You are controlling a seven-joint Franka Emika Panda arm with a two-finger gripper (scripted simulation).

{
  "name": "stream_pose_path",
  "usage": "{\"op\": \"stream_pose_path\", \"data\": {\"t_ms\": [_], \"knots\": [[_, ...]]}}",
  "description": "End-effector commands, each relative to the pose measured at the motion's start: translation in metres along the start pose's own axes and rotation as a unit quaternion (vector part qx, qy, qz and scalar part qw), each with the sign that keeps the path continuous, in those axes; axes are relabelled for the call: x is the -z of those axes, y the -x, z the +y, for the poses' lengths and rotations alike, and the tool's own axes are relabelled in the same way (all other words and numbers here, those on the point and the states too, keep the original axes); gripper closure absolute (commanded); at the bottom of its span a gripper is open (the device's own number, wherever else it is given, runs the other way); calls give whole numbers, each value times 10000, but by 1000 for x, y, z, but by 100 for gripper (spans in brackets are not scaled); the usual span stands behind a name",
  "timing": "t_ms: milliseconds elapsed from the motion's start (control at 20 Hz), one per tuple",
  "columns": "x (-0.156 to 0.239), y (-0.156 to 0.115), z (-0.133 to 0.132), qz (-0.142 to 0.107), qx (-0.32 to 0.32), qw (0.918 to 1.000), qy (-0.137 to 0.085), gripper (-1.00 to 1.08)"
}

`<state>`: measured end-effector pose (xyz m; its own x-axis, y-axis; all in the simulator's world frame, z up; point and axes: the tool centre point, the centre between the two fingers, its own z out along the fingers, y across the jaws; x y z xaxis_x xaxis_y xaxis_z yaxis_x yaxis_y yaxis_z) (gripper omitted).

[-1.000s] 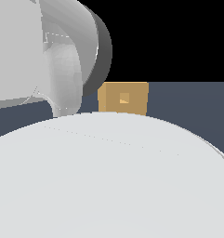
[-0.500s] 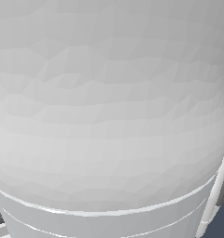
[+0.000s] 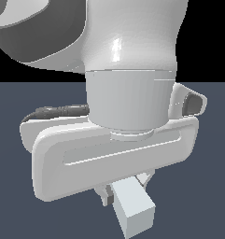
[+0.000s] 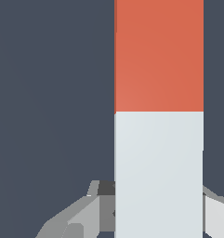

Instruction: Insert the peg into the horizontal hole in a box.

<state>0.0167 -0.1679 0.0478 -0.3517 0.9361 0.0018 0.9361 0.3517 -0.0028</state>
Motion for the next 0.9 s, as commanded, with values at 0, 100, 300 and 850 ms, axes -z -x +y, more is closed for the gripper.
{"op": "stream_pose_path", "data": {"t_ms": [0,100,300,850], "knots": [[11,-23,17,-7,-45,10000,13,108],[18,-40,31,-7,-87,10000,13,108],[34,-75,58,-8,-168,9999,13,108],[69,-151,126,-9,-358,9994,14,108]]}}
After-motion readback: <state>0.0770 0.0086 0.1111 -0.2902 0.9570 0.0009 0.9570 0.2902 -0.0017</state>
